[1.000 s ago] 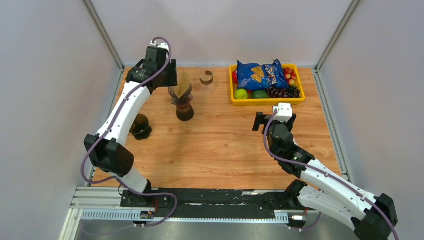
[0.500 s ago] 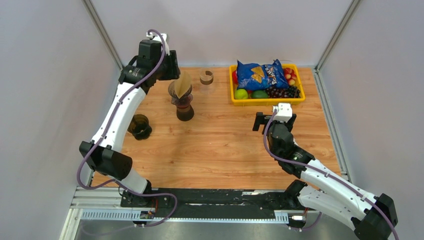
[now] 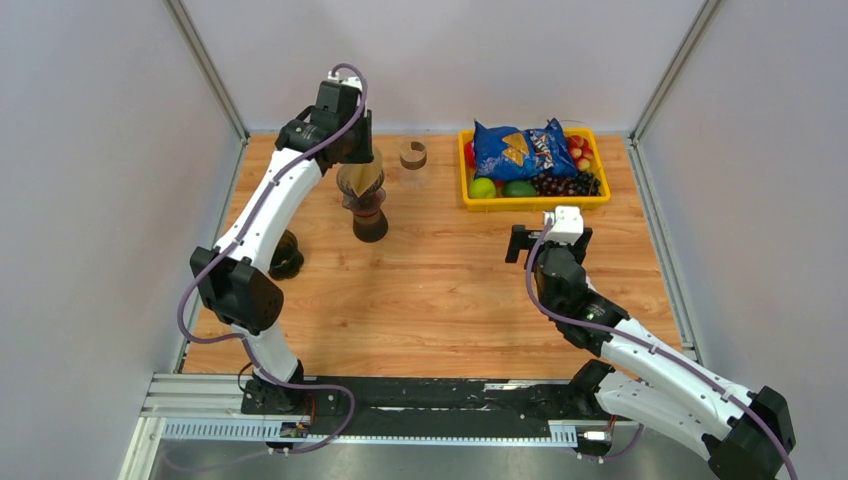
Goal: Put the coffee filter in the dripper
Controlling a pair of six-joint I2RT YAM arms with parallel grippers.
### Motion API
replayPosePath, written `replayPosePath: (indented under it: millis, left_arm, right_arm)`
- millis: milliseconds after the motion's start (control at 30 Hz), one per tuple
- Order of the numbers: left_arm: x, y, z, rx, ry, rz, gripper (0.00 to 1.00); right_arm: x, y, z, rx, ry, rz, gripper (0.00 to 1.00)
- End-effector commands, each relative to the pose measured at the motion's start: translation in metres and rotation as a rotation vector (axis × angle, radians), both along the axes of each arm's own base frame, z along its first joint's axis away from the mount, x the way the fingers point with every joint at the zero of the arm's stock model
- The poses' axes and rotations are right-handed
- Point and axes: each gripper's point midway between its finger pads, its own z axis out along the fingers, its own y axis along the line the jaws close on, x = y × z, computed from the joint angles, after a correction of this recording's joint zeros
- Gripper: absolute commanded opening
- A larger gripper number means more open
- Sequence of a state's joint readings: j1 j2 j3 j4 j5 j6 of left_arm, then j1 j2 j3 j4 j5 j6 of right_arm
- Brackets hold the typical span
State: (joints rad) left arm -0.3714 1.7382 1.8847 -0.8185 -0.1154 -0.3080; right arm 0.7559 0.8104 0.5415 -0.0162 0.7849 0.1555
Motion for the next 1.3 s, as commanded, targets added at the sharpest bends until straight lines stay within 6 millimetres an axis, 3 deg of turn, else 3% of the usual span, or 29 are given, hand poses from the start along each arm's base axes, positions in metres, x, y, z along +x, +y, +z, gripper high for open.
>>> replayPosePath:
  millis: [0,433,1267]
  left_arm:
    - [-0.002,0.010,-0.004,0.036,0.015,0.032,0.36]
    - [-0.005,0.016,-0.045,0.095,0.129,0.057,0.32]
    - [-0.009,0.014,-0.080,0.124,0.216,0.026,0.33]
  right_arm:
    - [0.002,-0.004,0.004,-0.013,-0.003,-0.021,1.00]
    - [0.003,-0.006,0.002,-0.030,0.006,-0.036,1.00]
    - [0.003,-0.006,-0.001,-0.044,0.016,-0.036,1.00]
